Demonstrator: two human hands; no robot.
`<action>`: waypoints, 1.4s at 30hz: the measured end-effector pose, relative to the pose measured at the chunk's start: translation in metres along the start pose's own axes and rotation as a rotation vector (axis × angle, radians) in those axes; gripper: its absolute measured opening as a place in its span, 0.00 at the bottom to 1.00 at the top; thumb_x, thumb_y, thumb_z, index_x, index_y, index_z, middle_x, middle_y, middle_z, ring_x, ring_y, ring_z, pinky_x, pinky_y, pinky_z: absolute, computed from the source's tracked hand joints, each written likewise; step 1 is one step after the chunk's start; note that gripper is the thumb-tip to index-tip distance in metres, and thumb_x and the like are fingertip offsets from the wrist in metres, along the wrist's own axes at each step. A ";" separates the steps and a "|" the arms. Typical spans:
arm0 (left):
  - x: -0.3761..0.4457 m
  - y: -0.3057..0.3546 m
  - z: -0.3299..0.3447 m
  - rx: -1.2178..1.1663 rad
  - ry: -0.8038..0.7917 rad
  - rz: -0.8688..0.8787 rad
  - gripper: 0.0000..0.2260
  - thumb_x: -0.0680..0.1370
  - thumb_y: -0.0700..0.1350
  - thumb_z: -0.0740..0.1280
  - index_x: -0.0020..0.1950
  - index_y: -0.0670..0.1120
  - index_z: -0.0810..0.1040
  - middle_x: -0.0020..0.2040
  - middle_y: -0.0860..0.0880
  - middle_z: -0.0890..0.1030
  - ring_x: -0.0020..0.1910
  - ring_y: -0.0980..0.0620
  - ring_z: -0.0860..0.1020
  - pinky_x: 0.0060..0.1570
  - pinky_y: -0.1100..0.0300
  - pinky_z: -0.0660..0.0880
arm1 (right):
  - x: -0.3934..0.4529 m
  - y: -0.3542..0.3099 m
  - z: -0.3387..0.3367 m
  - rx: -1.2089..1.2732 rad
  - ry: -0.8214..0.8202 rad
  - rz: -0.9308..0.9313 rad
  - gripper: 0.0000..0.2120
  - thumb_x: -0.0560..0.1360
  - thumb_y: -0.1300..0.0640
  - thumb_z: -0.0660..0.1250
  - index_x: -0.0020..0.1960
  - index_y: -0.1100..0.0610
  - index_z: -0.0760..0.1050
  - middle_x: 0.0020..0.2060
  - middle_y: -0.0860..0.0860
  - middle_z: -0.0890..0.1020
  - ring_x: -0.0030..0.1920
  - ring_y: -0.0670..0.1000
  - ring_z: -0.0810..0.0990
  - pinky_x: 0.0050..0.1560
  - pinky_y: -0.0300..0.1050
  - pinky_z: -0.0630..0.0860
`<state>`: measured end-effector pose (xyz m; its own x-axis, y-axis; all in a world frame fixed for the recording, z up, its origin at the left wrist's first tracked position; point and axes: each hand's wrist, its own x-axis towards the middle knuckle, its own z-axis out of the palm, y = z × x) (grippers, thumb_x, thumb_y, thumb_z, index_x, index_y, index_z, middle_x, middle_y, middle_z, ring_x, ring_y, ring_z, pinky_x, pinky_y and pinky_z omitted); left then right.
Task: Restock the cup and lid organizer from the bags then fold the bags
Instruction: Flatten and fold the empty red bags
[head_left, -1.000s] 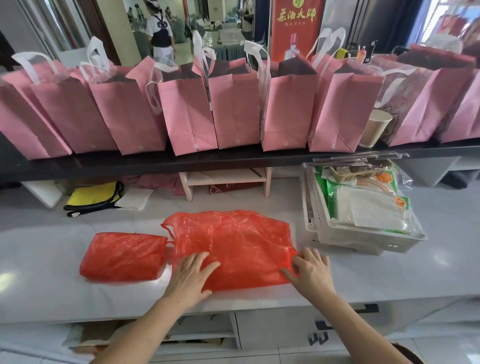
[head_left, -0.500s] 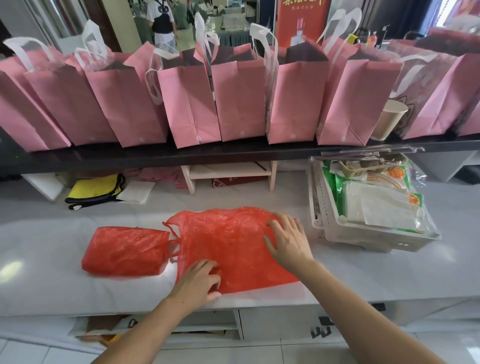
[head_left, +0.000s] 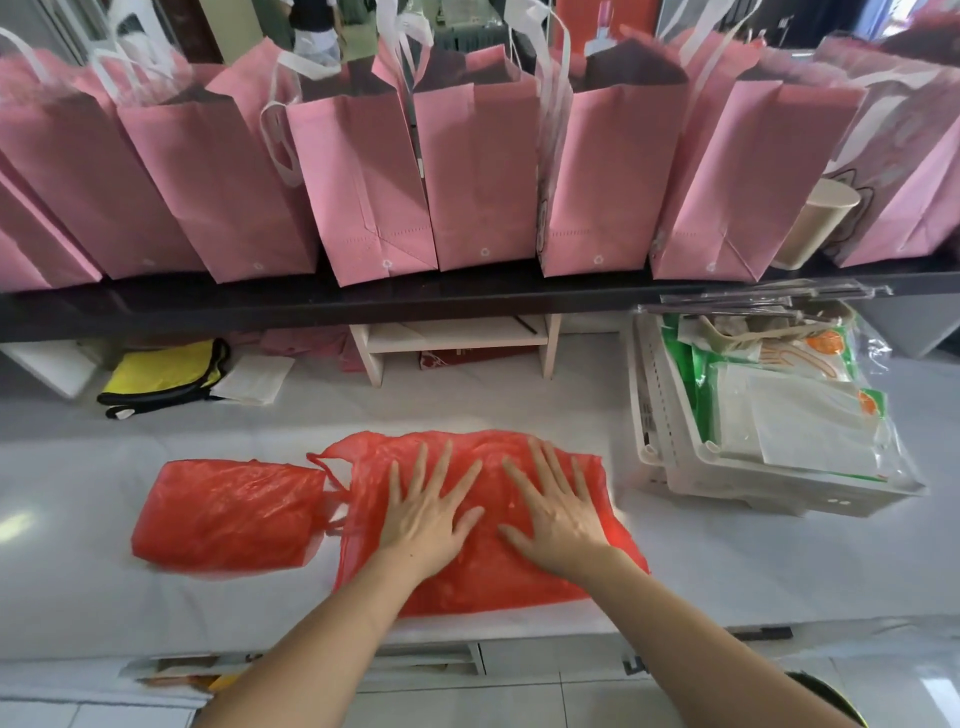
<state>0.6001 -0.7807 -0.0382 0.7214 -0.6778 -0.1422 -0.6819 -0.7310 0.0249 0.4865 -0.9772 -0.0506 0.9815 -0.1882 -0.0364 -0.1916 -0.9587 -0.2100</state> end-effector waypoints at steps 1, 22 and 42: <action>0.002 -0.003 0.008 -0.002 -0.037 -0.037 0.30 0.81 0.70 0.43 0.80 0.67 0.37 0.82 0.51 0.31 0.80 0.40 0.30 0.76 0.32 0.34 | -0.003 0.001 0.007 -0.017 -0.026 0.009 0.44 0.75 0.29 0.58 0.84 0.39 0.41 0.83 0.53 0.36 0.82 0.55 0.32 0.80 0.65 0.35; 0.003 -0.018 0.034 -0.091 -0.167 -0.216 0.30 0.82 0.66 0.43 0.83 0.61 0.42 0.84 0.50 0.37 0.82 0.41 0.35 0.76 0.30 0.41 | 0.013 0.029 0.017 -0.133 -0.261 0.083 0.38 0.77 0.23 0.37 0.82 0.37 0.36 0.83 0.53 0.34 0.81 0.57 0.29 0.77 0.67 0.29; -0.029 -0.003 -0.006 -0.097 -0.232 -0.173 0.19 0.85 0.54 0.53 0.76 0.60 0.66 0.69 0.42 0.68 0.68 0.39 0.70 0.65 0.44 0.73 | -0.077 -0.028 0.043 0.077 0.257 -0.217 0.10 0.78 0.53 0.66 0.58 0.47 0.78 0.53 0.48 0.78 0.49 0.55 0.77 0.47 0.51 0.75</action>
<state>0.5819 -0.7598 -0.0283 0.7712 -0.5145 -0.3748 -0.5287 -0.8457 0.0730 0.4165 -0.9263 -0.0838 0.9642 -0.0385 0.2624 0.0320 -0.9653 -0.2593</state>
